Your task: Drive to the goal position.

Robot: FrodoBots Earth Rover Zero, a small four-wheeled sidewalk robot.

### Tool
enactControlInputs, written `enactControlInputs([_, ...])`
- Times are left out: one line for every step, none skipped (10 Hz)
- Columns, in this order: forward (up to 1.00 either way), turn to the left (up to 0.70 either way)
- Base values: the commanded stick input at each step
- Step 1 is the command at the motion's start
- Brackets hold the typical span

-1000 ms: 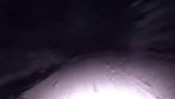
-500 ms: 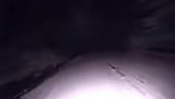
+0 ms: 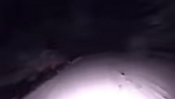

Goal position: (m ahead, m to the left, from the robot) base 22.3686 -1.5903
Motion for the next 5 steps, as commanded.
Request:
enactControlInputs([1.00,0.00])
enactControlInputs([1.00,0.00])
enactControlInputs([1.00,0.00])
enactControlInputs([1.00,-0.04])
enactControlInputs([1.00,-0.27])
